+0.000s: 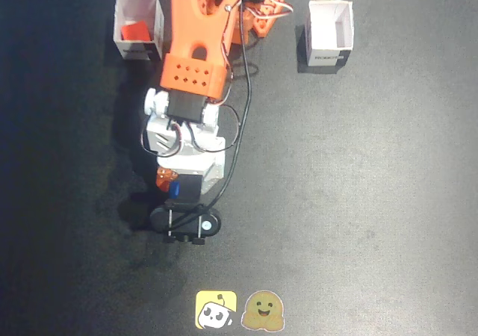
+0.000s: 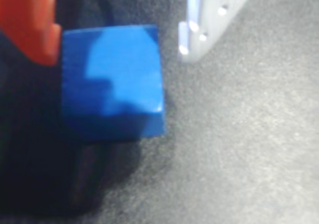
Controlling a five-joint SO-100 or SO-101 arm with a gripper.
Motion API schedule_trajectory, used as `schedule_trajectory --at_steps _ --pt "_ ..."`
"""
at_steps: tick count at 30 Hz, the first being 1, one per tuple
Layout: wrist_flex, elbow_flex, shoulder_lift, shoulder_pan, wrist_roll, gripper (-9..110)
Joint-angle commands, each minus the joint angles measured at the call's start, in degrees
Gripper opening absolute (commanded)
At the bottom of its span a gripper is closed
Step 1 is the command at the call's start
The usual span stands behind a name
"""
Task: Put the red cube in the right box and the blue cube in the left box.
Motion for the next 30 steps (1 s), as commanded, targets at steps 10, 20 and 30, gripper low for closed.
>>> schedule_trajectory --at_steps 10,20,30 --pt "-3.2 -2.9 -2.1 -0.3 -0.8 20" --pt "-8.1 -0.6 -5.0 -0.1 -1.2 18" --pt "-9.8 -0.4 -7.4 0.5 -1.1 9"
